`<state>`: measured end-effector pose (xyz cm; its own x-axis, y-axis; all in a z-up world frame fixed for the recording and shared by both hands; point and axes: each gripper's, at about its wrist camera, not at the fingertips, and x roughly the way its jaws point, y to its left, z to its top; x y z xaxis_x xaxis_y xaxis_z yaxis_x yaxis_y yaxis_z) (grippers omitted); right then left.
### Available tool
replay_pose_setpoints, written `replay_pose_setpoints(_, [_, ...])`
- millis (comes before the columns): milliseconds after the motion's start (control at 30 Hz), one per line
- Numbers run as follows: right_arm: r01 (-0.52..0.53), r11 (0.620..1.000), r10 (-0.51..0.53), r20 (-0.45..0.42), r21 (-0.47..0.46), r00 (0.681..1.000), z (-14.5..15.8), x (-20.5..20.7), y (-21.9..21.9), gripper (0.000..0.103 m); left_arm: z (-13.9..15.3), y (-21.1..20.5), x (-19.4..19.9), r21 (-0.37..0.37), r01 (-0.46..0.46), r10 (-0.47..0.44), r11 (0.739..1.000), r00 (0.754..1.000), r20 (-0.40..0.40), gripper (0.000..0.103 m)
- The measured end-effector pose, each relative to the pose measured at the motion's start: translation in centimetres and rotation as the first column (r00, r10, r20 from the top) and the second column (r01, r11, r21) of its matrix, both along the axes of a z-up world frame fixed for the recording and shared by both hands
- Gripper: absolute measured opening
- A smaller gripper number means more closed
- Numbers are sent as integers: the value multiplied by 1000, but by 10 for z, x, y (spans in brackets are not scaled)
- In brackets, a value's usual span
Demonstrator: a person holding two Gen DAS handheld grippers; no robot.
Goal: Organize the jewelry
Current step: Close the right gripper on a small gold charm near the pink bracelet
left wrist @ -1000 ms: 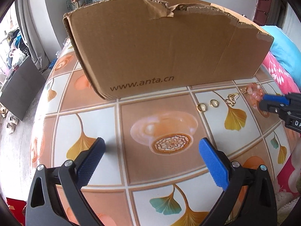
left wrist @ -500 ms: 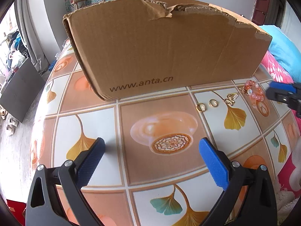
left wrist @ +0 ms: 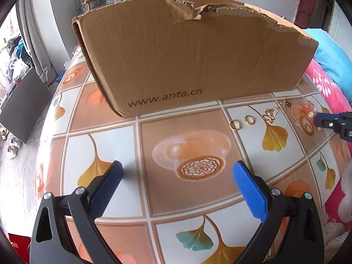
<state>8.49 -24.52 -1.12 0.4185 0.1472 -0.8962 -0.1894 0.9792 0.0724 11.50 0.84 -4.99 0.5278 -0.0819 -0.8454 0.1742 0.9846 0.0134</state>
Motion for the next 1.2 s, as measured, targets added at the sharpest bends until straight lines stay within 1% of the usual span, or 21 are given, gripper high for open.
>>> replay_pose_setpoints(33, [-7,1000,7,27,0,1000,8,-3,0,13,0,0,0,0,0,0,1000,1000,0,98])
replay_pose_setpoints(100, [-26,1000,26,81,-3,996,22,-8,-4,27,0,0,0,-1,0,0,1000,1000,0,98])
replay_pose_setpoints(167, [-57,998,53,112,32,992,31,-5,7,27,0,0,0,0,0,0,1000,1000,1,98])
replay_pose_setpoints(233, [-72,995,65,103,67,993,31,6,18,27,0,0,0,0,0,0,1000,1000,2,98])
replay_pose_setpoints(333, [-73,991,66,67,111,996,20,28,27,27,0,0,0,0,0,0,1000,1000,3,98])
replay_pose_setpoints(400, [-69,990,64,48,121,997,9,35,40,27,0,0,0,0,2,-2,1000,1000,4,98])
replay_pose_setpoints(433, [-65,990,61,34,127,998,-3,44,42,27,0,0,1,0,3,-3,1000,1000,4,98])
replay_pose_setpoints(467, [-57,989,57,8,133,998,-11,50,42,22,0,0,0,0,4,-4,1000,1000,5,98])
replay_pose_setpoints(500, [-55,989,57,-9,140,998,-16,53,42,15,0,0,0,0,5,-5,1000,1000,6,98])
replay_pose_setpoints(567, [-58,987,64,-38,153,997,-22,52,44,7,0,-1,0,0,5,-5,1000,1000,6,98])
replay_pose_setpoints(633, [-78,983,87,-47,169,995,-22,49,45,3,0,0,0,0,4,-4,1000,1000,7,98])
replay_pose_setpoints(733, [-120,975,135,-66,187,989,-22,34,53,2,0,0,0,0,5,-5,1000,1000,8,98])
replay_pose_setpoints(800, [-149,965,170,-82,216,982,-22,22,57,2,0,0,0,0,5,-5,1000,1000,9,98])
replay_pose_setpoints(867, [-159,962,178,-69,223,982,-17,17,58,3,0,0,0,0,5,-5,1000,1000,10,98])
replay_pose_setpoints(967, [-142,969,149,-18,201,989,-8,24,55,6,0,0,0,0,5,-5,1000,1000,10,98])
replay_pose_setpoints(1033, [-139,972,142,-4,190,990,-10,44,58,6,1,0,0,0,6,-6,1000,1000,10,98])
replay_pose_setpoints(1100, [-151,975,156,-16,162,988,-16,56,66,6,1,0,0,0,8,-8,1000,1000,10,98])
replay_pose_setpoints(1200, [-196,968,203,-32,155,979,-20,52,75,6,1,0,1,-1,14,-14,1000,1000,9,98])
